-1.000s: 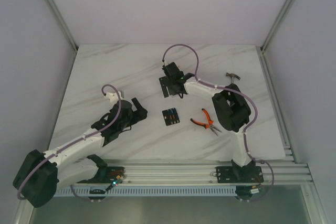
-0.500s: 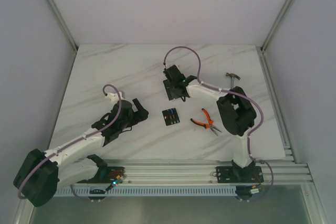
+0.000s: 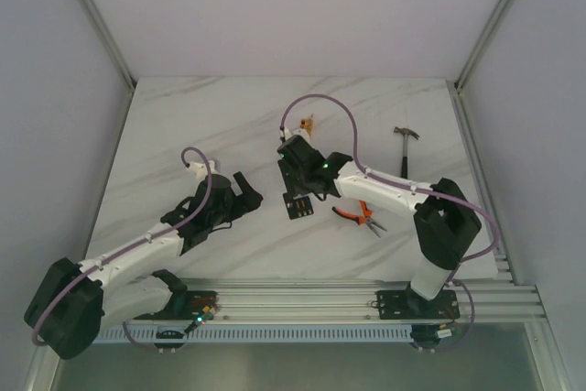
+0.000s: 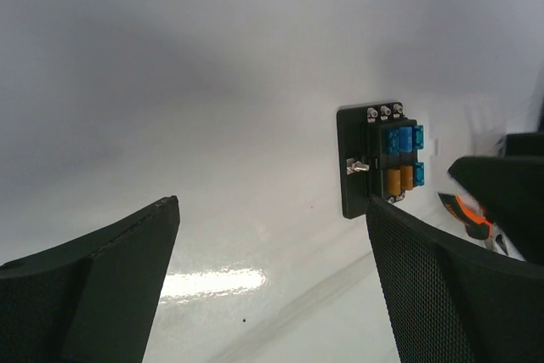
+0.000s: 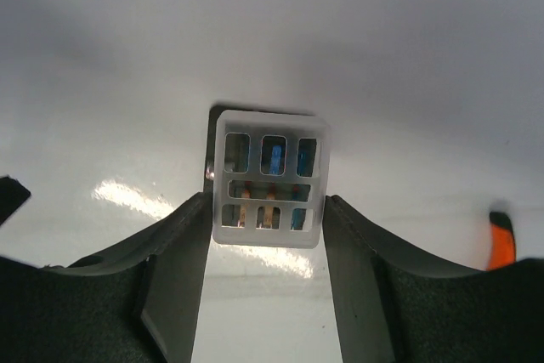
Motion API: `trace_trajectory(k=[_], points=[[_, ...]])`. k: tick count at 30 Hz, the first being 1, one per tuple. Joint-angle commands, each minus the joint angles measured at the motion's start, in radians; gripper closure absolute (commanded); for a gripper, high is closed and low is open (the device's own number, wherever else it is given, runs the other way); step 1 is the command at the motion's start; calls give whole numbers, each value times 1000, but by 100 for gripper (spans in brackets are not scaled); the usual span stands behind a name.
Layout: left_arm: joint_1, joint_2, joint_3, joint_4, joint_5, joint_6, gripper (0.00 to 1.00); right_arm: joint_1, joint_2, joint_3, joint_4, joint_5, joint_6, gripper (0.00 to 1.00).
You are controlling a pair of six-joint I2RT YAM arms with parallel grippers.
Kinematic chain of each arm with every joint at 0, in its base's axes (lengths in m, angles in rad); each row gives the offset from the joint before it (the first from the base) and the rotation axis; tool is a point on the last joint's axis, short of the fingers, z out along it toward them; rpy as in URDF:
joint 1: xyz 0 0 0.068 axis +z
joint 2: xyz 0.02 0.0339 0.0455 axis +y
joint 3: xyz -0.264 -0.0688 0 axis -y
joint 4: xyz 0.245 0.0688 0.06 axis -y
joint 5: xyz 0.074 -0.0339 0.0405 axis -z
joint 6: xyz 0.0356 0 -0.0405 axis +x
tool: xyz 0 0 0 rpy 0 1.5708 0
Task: Snap on the fuse box
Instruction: Pick up the fuse box cover from the center of the board, then close the fuse box cover on the fuse box base.
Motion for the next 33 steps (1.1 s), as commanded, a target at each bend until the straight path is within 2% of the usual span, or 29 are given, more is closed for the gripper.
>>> trace_trajectory(k=[1, 19, 27, 31, 33], points=[[1, 15, -6, 23, 25, -13, 0, 34, -1, -48, -34, 71, 71, 59], [-3, 70, 13, 50, 49, -10, 0, 48, 34, -115, 31, 51, 103, 56], [-10, 102, 25, 67, 58, -13, 0, 52, 47, -119, 40, 34, 88, 47], [-20, 124, 41, 76, 62, -13, 0, 53, 41, -120, 38, 24, 89, 46], [-26, 134, 47, 82, 63, -13, 1, 54, 40, -121, 39, 21, 83, 42]])
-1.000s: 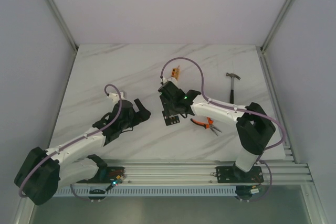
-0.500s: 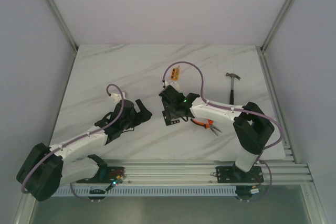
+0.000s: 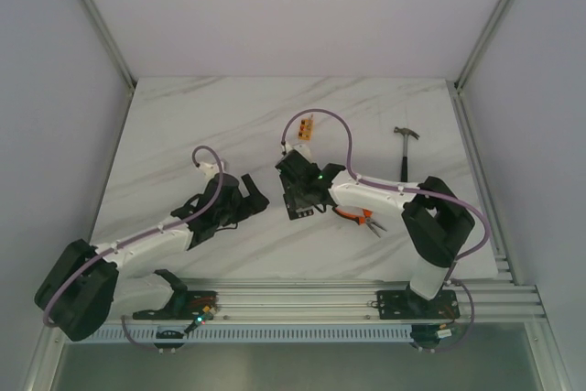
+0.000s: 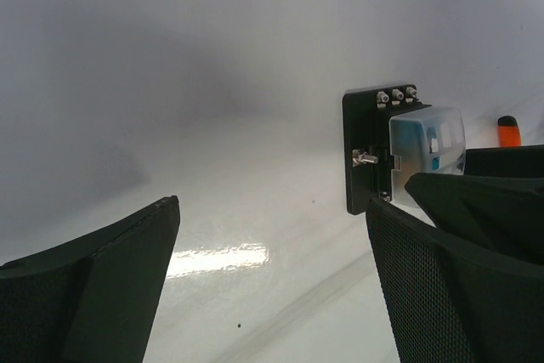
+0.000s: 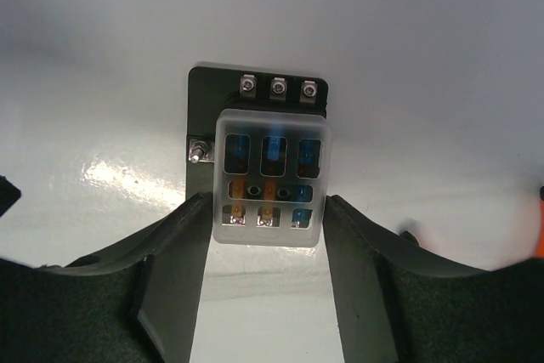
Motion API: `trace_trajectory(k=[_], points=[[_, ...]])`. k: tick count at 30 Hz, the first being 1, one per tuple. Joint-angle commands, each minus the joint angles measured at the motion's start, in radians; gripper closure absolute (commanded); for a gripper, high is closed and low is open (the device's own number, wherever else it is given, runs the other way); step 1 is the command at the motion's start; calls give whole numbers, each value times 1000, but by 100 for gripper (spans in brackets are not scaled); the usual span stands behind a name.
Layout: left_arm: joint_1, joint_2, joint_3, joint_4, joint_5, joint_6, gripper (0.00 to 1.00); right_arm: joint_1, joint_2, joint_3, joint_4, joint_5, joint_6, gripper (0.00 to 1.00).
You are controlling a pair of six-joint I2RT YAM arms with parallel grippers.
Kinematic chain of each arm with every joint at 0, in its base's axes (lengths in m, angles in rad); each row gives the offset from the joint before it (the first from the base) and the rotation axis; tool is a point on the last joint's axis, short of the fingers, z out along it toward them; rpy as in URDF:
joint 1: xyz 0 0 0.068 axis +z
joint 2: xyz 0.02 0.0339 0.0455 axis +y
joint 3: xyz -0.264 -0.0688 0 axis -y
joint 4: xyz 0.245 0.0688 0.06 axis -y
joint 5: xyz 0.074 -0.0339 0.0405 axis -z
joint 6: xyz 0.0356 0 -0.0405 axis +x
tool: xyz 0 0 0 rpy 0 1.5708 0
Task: Snap on the fuse box
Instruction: Close the fuse box cover on the fuse box base.
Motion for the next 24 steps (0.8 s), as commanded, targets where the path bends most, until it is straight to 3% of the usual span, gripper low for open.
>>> trace_trajectory(k=[1, 6, 10, 16, 18, 24], points=[[-14, 22, 38, 34, 13, -3, 1, 10, 0, -14, 10, -11, -7, 39], [-28, 63, 61, 58, 20, -2, 3, 10, -39, -28, 11, -21, -32, 23], [-36, 119, 106, 83, 38, 15, 13, -17, -90, -52, 21, -65, -58, 22], [-41, 226, 214, 88, 65, 61, 31, -133, -177, -127, 109, -265, -73, 31], [-42, 281, 248, 88, 84, 72, 35, -172, -193, -149, 145, -337, -73, 39], [-60, 405, 338, 88, 150, 100, 38, -254, -185, -192, 222, -463, -70, 50]])
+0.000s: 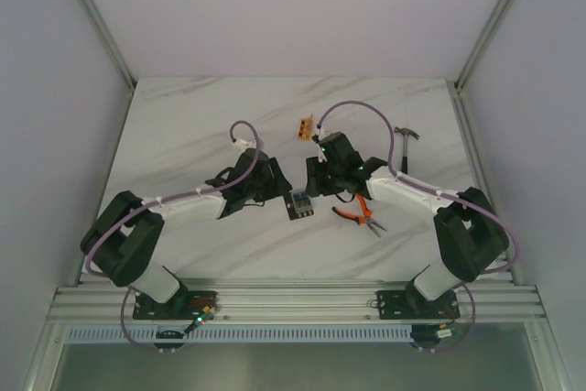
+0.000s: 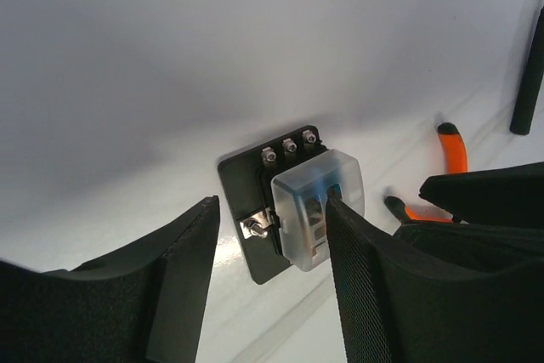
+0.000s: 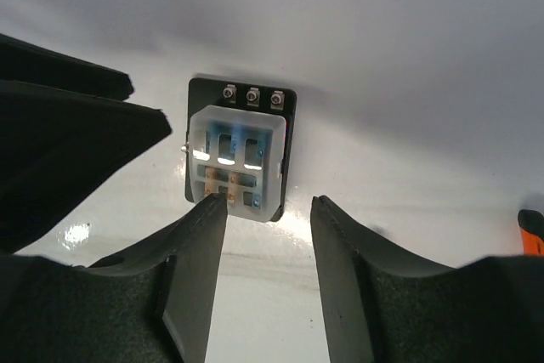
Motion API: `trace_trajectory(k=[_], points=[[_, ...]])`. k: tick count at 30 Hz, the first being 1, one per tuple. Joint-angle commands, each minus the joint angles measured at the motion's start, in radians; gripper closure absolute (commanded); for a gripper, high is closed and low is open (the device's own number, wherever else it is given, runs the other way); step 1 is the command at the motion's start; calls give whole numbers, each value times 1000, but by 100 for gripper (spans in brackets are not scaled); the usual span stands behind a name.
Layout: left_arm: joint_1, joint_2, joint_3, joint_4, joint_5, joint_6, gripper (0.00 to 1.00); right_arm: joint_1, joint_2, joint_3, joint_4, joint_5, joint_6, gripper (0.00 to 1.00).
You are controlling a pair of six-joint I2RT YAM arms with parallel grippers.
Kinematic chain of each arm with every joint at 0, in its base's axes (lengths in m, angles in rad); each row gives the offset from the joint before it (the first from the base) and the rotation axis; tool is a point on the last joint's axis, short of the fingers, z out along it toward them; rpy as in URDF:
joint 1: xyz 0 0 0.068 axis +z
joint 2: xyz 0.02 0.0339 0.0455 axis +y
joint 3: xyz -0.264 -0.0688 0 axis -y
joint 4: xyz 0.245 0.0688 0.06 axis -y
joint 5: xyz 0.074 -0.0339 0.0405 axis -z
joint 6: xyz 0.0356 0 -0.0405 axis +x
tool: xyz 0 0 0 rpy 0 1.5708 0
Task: Snap on the fuse box
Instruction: Close the fuse box cover on the fuse box base.
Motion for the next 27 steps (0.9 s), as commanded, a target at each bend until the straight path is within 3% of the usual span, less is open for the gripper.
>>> trace_trajectory(k=[1, 16, 27], points=[[-17, 72, 56, 9, 69, 41, 39, -35, 9, -31, 77, -140, -6, 50], [-29, 213, 105, -5, 125, 49, 55, -58, 150, -14, 67, -213, -28, 62], [-43, 233, 80, -74, 129, 52, 63, -45, 221, 27, -43, -134, -60, 67]])
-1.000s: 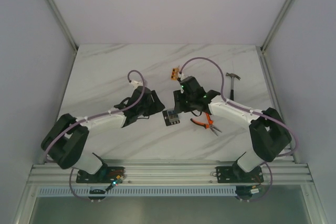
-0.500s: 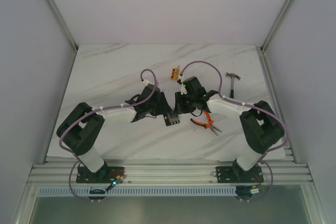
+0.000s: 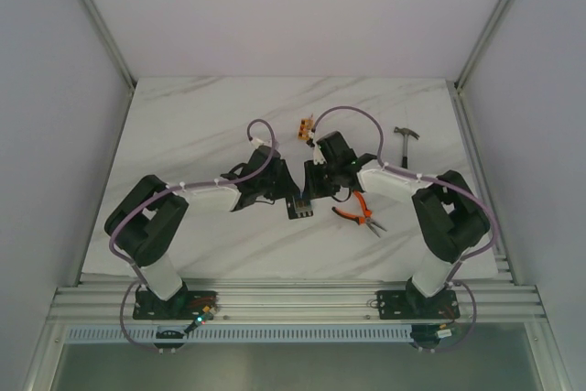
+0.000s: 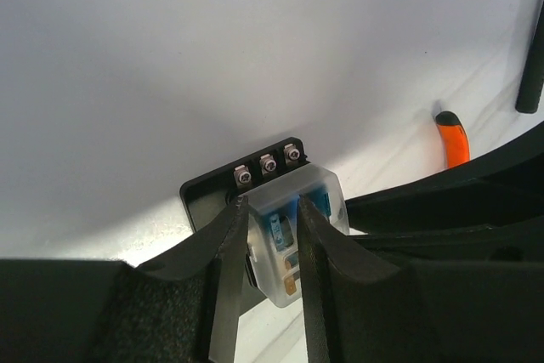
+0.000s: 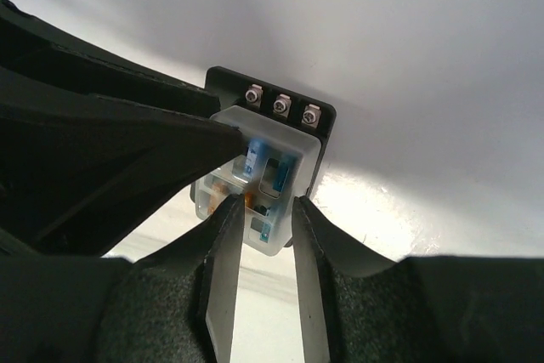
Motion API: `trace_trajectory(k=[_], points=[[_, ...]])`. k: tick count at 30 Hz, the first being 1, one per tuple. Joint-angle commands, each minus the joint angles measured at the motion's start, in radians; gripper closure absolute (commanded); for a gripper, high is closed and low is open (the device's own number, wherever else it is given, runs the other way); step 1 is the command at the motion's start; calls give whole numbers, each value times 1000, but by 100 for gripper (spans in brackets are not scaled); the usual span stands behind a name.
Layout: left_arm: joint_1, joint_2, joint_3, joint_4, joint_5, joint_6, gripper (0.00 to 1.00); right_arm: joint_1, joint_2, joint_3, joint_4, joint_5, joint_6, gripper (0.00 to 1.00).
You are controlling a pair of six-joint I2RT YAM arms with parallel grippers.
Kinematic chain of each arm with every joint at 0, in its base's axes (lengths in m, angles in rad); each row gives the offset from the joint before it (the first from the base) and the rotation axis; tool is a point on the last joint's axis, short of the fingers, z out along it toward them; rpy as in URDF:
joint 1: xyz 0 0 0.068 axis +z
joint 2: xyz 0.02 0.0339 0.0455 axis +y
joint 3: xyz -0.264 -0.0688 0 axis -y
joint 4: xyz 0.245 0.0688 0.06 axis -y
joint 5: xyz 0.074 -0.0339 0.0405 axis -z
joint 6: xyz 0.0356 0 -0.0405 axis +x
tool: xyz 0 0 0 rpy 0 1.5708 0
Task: Snap on the fuse box
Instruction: Close the fuse box cover on the fuse box base.
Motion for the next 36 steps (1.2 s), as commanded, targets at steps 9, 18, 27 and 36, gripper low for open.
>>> trace_trajectory(k=[9, 18, 27, 36], points=[[-90, 36, -93, -131, -23, -19, 63, 80, 170, -52, -118, 165, -53, 79], [-115, -31, -114, -130, -74, -54, 61, 95, 62, -99, -43, 118, -46, 79], [-115, -125, -85, -127, -139, -56, 49, 78, -164, -54, -30, 163, -50, 56], [-20, -379, -176, -138, -305, -21, 18, -141, -416, -172, -20, 442, -109, 19]])
